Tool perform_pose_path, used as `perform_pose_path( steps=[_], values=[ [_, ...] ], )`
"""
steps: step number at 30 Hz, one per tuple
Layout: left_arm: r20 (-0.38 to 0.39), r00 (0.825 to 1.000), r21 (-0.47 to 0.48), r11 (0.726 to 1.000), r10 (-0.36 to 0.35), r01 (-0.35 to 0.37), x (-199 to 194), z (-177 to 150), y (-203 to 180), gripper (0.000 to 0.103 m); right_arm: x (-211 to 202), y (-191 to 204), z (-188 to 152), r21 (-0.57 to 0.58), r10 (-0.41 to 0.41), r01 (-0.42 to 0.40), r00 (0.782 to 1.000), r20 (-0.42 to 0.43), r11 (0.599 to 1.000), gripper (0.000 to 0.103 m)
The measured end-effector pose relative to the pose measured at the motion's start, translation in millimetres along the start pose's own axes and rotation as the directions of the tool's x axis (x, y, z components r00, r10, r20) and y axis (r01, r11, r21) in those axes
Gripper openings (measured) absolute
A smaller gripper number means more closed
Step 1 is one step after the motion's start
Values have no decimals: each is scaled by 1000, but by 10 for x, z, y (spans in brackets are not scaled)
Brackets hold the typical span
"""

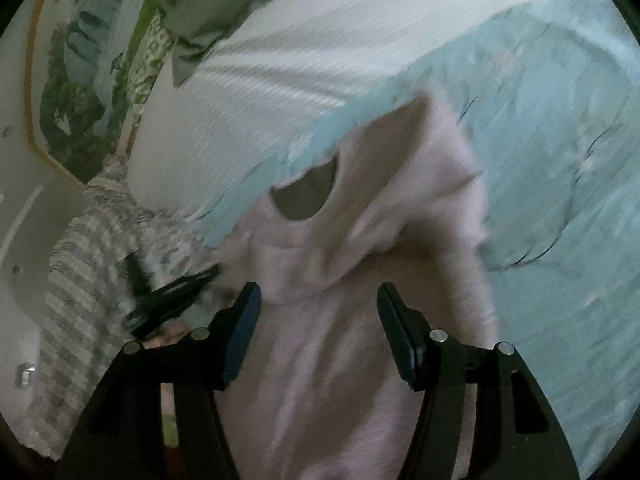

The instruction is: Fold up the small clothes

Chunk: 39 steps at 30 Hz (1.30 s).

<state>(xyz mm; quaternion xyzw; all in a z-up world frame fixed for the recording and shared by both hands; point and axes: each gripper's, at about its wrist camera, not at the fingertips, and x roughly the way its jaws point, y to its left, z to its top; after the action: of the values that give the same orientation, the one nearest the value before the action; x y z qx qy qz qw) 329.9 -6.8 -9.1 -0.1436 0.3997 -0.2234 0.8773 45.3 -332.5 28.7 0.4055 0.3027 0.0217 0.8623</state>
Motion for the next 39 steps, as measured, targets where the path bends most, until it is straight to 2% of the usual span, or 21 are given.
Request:
perform_pose_path(
  steps=[2,7,10,15,16,17,18,19,23,30,33,34,36,37,39],
  values=[
    [52,998,-36,998,43,-42,-179,24,113,4,8,-96,116,1,-48,48,999,15,999,62],
    [69,993,-109,990,100,-92,-273,-2,432,4,255,-309,426,-10,-136,136,991,6,991,62],
    [91,991,-174,982,95,-78,-350,-86,581,4,530,-374,575,-34,-177,176,984,-26,984,62],
    [96,991,-194,978,96,-76,-410,-225,616,4,994,-546,730,-49,-223,219,971,-90,974,62],
    [98,991,-199,977,96,-75,-423,-232,629,4,1073,-573,743,-49,-219,215,970,-107,975,55],
    [99,991,-205,976,94,-72,-442,-263,645,4,1147,-595,751,-51,-203,198,970,-131,979,15],
    [100,991,-210,976,87,-64,-453,-282,646,4,1177,-614,761,-48,-197,192,970,-144,980,8],
    [101,992,-212,976,81,-58,-455,-289,634,4,1158,-614,780,-50,-213,209,968,-129,977,8],
    [100,995,-174,985,32,-14,-482,-319,500,4,891,-723,900,-20,-244,243,969,-40,970,7],
    [70,997,-112,994,25,-17,-367,-435,283,5,984,-780,805,-66,-347,342,934,-86,937,8],
    [36,999,-107,994,16,-12,-351,-515,331,5,845,-597,772,-102,-381,376,924,-35,921,11],
    [27,1000,-104,995,8,-5,-353,-537,342,5,810,-483,735,-125,-374,369,927,-19,921,13],
    [2,1000,-90,996,-11,11,-348,-588,353,6,753,-335,667,-168,-342,337,940,-2,926,29],
    [-15,1000,-81,996,-23,22,-336,-609,352,6,758,-257,617,-191,-313,306,950,-8,933,42],
    [-59,997,-68,997,-42,38,-277,-645,341,10,835,-145,515,-228,-260,242,964,-53,943,46]
  ],
)
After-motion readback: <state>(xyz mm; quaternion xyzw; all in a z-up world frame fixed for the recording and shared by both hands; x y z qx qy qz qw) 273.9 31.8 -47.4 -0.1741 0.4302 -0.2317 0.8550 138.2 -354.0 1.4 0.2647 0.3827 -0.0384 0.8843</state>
